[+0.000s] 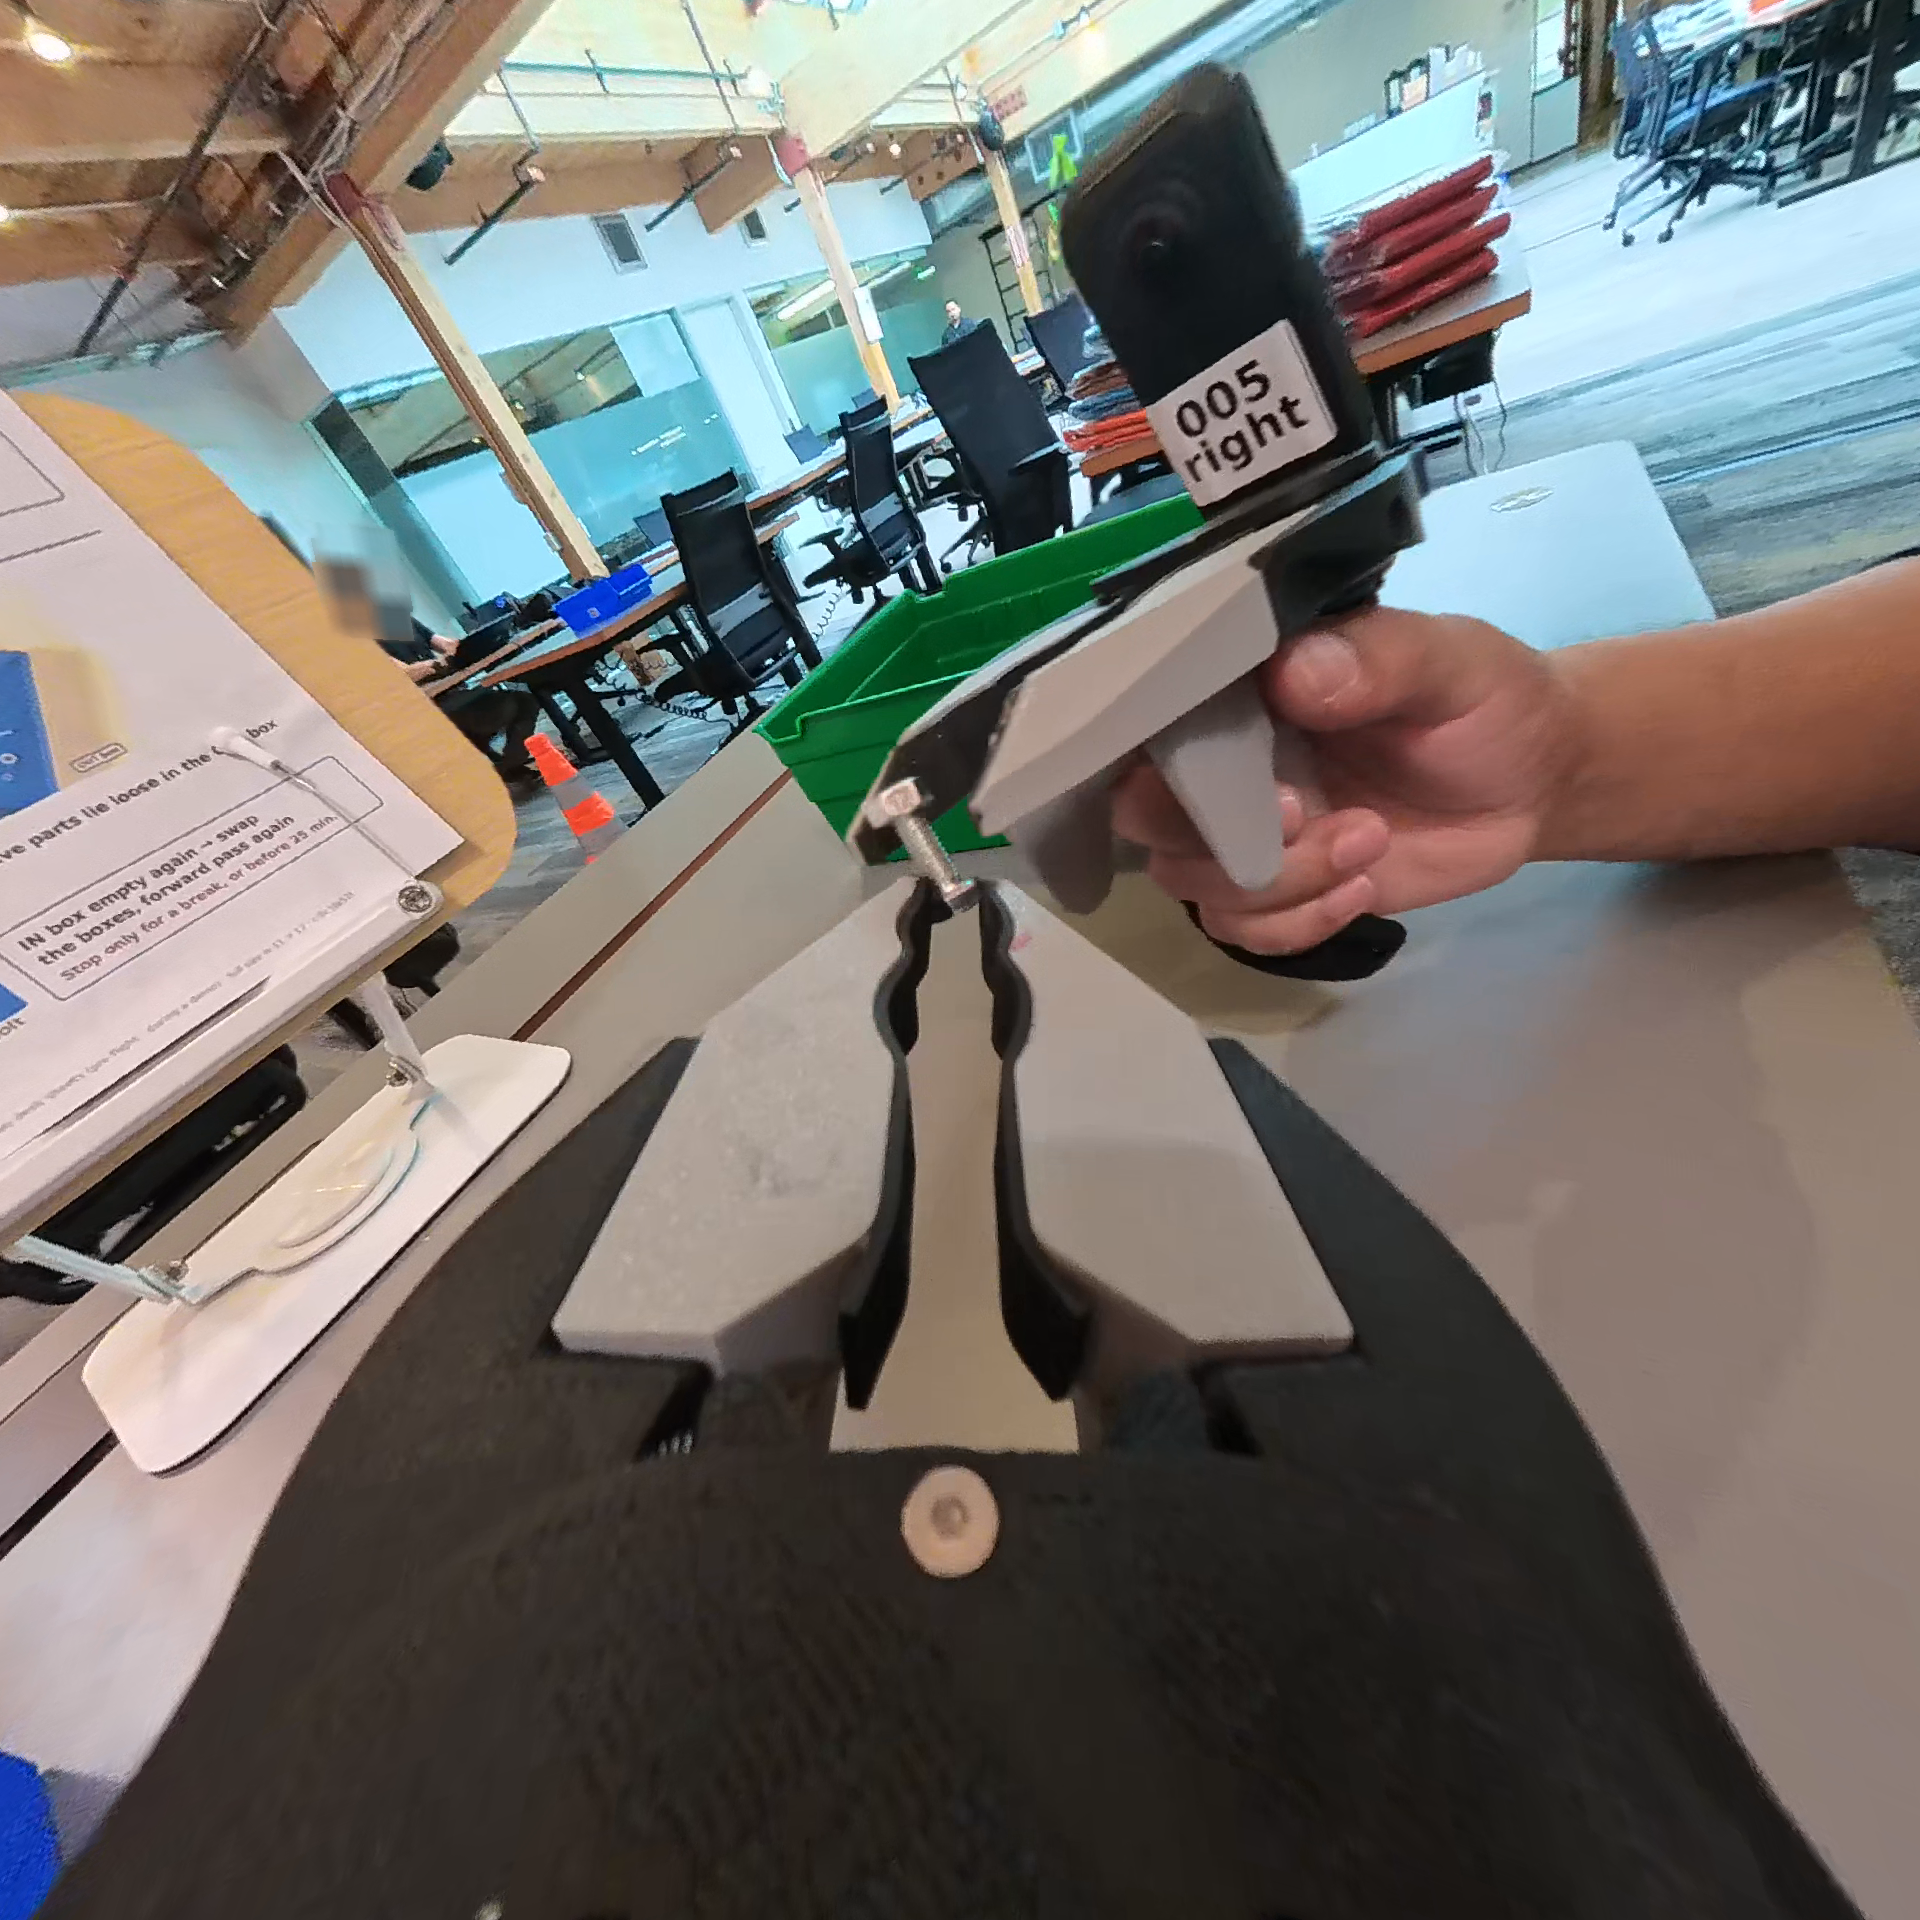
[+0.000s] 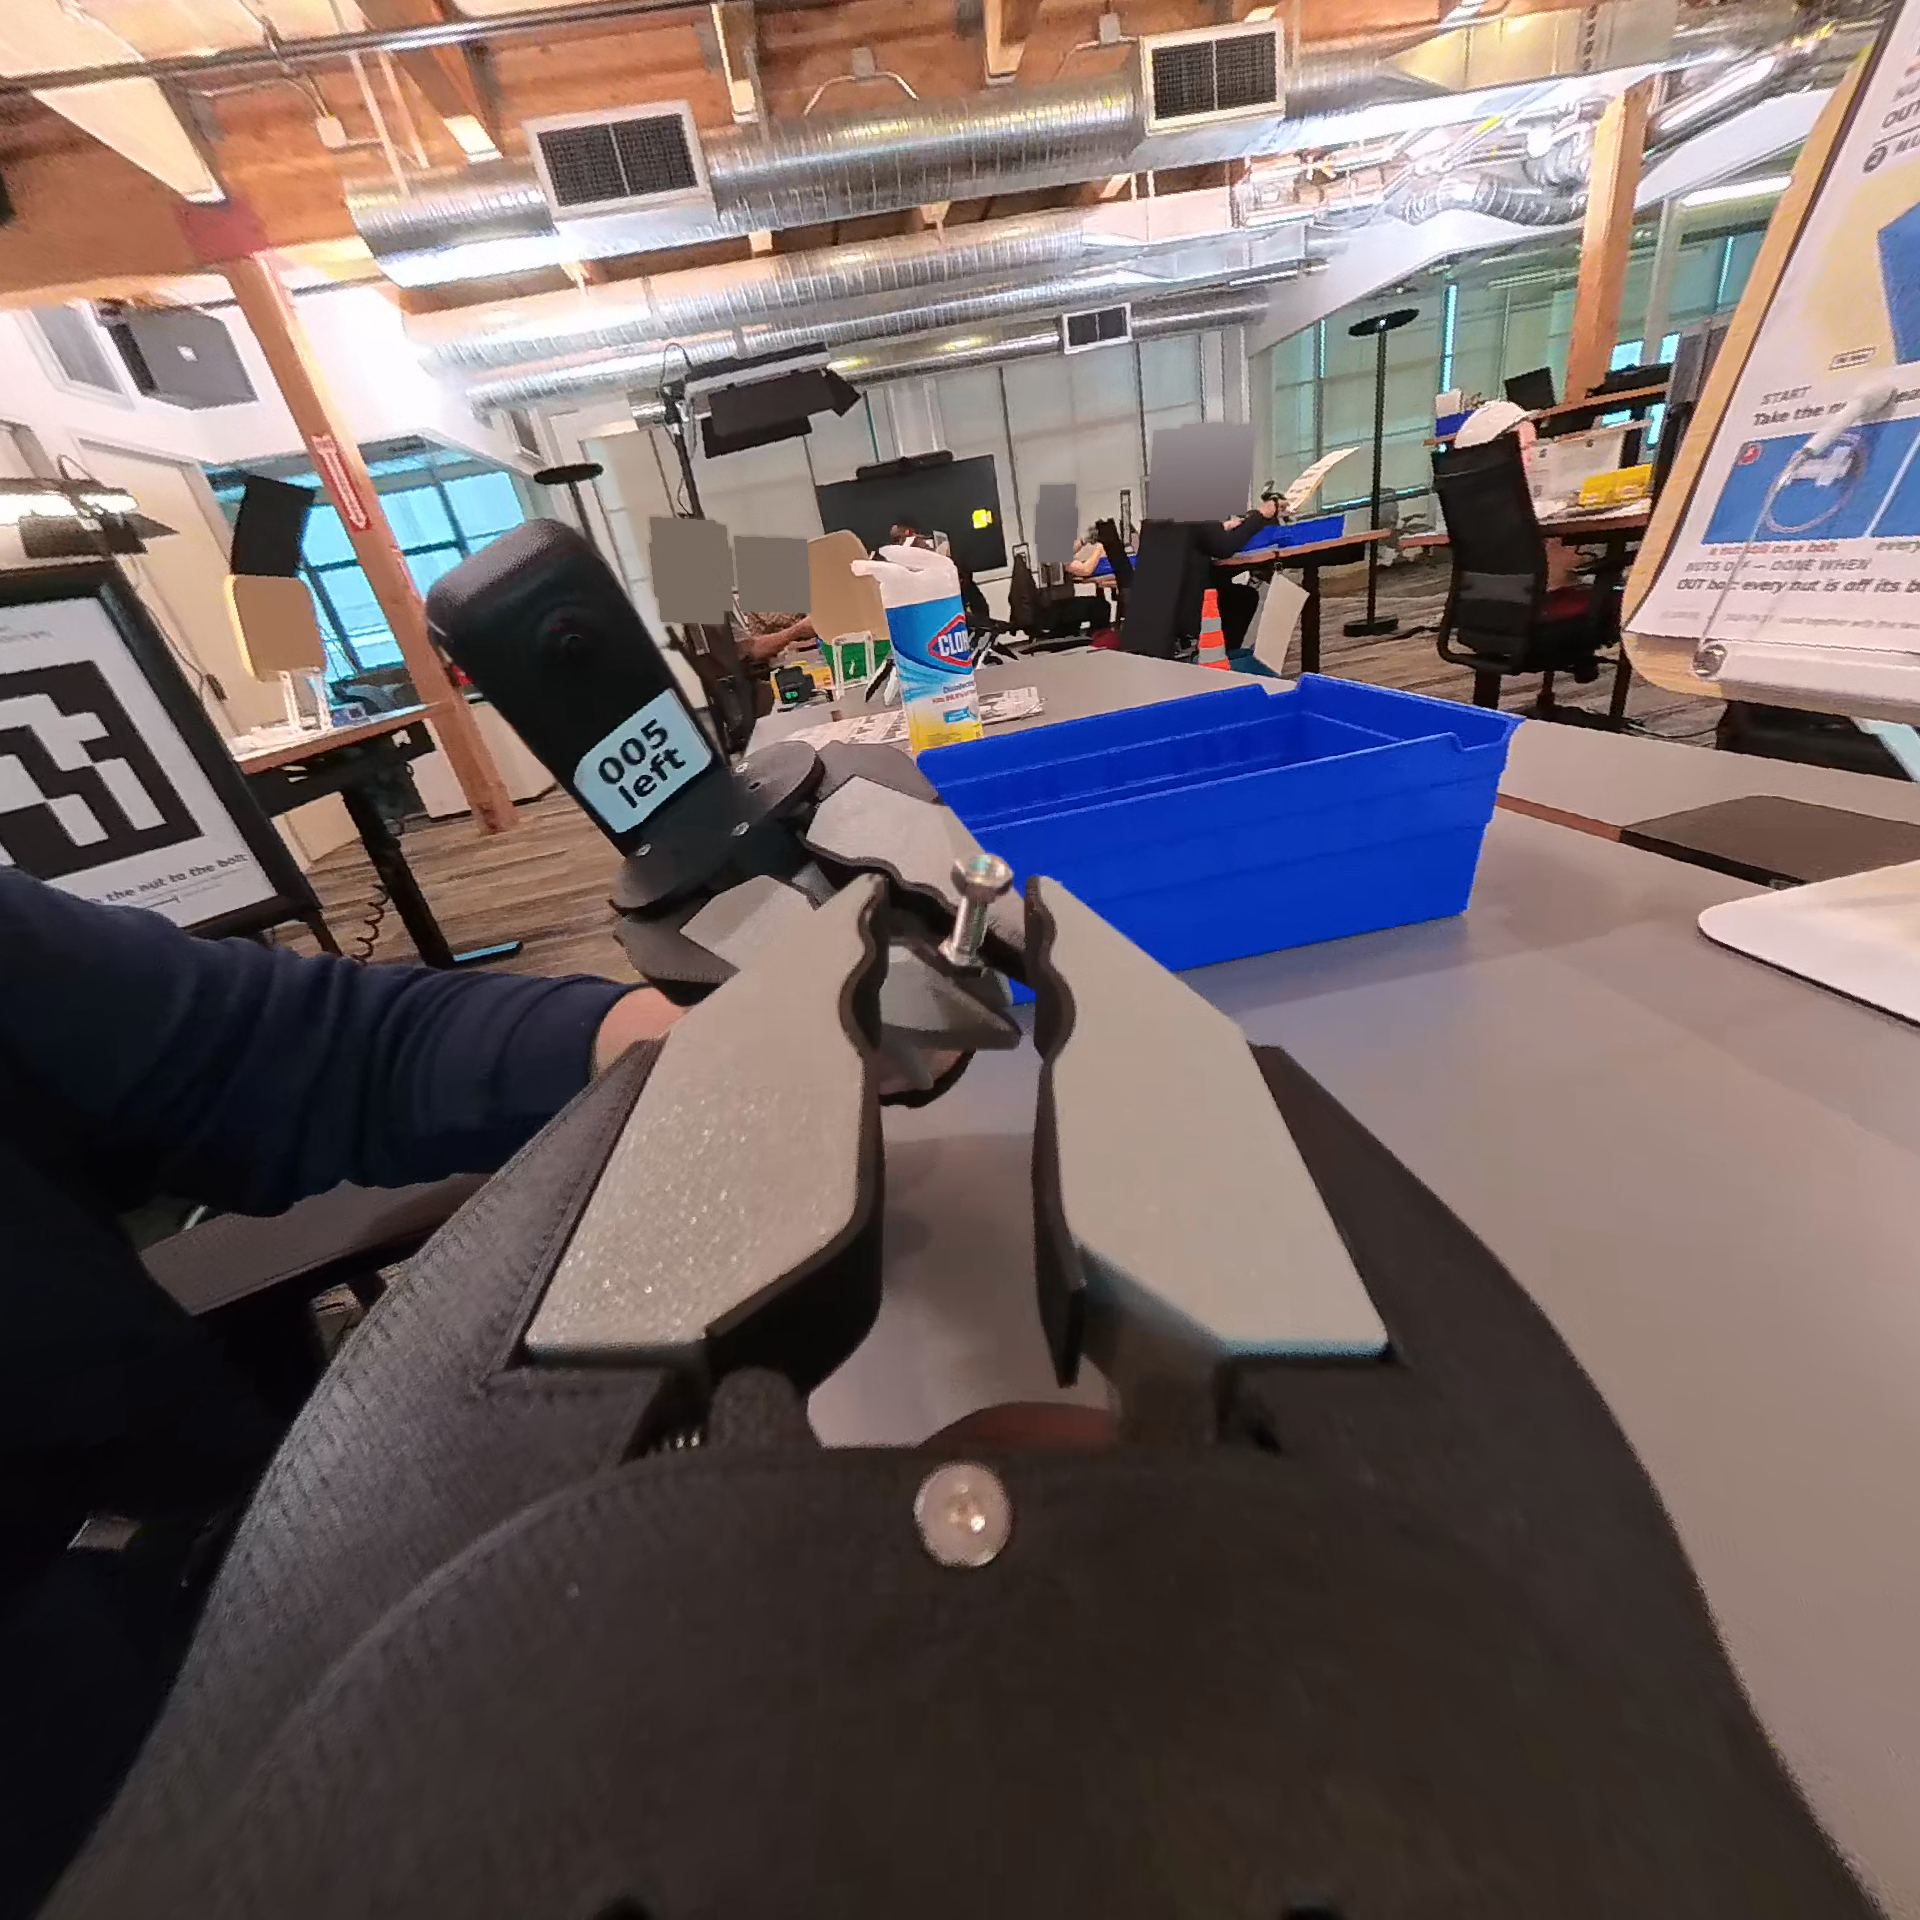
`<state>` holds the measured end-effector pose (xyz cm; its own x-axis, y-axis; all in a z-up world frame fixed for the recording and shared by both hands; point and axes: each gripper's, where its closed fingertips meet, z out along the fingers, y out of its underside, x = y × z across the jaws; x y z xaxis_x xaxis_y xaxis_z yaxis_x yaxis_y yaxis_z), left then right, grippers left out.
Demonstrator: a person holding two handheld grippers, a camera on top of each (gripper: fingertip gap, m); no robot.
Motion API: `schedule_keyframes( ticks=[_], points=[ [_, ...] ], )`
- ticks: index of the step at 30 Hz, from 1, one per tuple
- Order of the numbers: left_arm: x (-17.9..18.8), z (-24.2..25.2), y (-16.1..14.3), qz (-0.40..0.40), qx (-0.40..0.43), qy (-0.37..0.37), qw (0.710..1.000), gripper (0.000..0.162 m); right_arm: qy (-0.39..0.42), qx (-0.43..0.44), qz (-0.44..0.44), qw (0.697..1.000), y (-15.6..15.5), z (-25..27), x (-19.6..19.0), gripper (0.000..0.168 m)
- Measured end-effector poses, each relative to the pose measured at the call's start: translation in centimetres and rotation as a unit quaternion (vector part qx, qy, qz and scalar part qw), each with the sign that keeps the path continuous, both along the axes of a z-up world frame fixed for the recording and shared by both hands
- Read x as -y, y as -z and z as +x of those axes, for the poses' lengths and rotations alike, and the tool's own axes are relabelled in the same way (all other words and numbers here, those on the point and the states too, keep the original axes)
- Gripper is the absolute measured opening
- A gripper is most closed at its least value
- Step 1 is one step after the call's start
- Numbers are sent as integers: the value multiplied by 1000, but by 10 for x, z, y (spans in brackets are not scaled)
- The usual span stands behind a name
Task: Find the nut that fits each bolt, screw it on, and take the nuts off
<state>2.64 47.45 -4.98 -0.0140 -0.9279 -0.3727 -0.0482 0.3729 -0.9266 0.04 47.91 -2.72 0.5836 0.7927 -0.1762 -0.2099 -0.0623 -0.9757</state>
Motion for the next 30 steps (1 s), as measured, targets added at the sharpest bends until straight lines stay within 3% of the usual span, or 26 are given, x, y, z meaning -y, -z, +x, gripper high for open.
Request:
schedule_keyframes(
  ticks=[12,15,17,24,27,30],
  points=[
    [18,4,4,-1,-9,44,999,7,-25,-4,-4,1000,0,-8,4,7],
    [31,1,5,-14,-11,90,996,7,-58,-54,10,997,-16,-4,14,7],
    [28,3,8,-7,-16,79,997,7,-55,-75,10,996,-22,4,15,8],
    [14,8,22,16,-42,38,998,7,67,30,59,996,-25,21,10,8],
    [10,9,26,8,-52,31,998,7,152,63,93,982,-66,50,32,7],
    [7,9,29,5,-63,24,998,7,309,137,86,937,-98,130,49,8]
  ],
)
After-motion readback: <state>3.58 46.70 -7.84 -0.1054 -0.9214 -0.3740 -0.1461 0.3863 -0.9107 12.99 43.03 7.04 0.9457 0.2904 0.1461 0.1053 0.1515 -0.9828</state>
